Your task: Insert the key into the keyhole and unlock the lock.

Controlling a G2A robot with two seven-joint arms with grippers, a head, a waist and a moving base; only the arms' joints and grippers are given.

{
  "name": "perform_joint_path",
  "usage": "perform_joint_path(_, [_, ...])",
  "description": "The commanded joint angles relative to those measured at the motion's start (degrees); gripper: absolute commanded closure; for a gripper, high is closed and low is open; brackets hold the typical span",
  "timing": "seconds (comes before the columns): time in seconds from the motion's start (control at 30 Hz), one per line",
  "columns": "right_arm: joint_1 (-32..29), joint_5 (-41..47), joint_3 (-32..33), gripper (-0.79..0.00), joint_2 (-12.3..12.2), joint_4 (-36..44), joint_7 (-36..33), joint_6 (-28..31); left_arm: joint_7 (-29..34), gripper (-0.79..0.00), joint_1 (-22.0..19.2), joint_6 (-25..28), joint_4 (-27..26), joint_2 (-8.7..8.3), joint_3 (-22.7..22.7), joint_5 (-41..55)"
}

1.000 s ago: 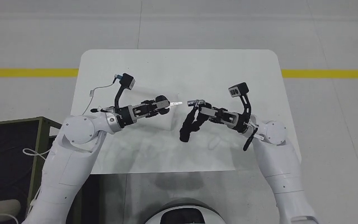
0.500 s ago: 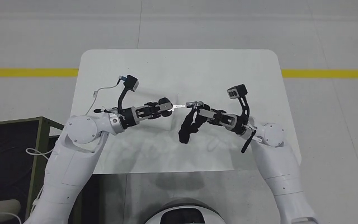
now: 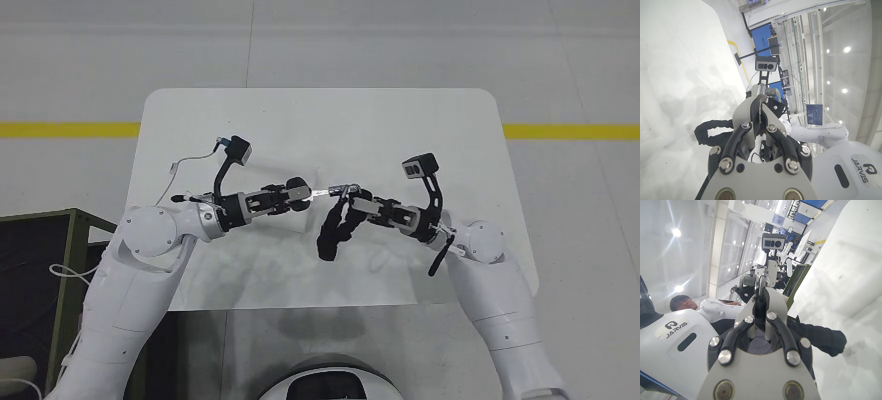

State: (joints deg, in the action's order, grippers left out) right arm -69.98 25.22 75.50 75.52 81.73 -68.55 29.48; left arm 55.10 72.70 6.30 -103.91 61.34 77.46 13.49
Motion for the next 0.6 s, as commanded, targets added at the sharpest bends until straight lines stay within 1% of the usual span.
perform_joint_path(0.0, [0.1,-0.1,-0.1,0.000,-0.1,0.1,-0.2,0.0,0.2,0.000,0.0,-0.1,0.0,0.08,0.0,-0.1])
perform_joint_path(0.2, [0.5,-0.9,-0.1,0.000,-0.5,0.6,-1.2,0.1,0.7,0.000,-0.2,-0.2,0.0,0.33,-0.2,0.0])
perform_joint_path(0.43, [0.4,-2.1,-0.2,0.000,-0.9,1.4,1.0,0.6,1.0,0.000,-0.3,0.4,-0.1,0.61,-0.3,-0.5])
perform_joint_path(0.57, [0.5,-4.5,-0.6,0.000,-1.0,1.8,2.1,1.2,0.5,0.000,-0.2,1.0,-0.4,0.72,-0.2,-2.0])
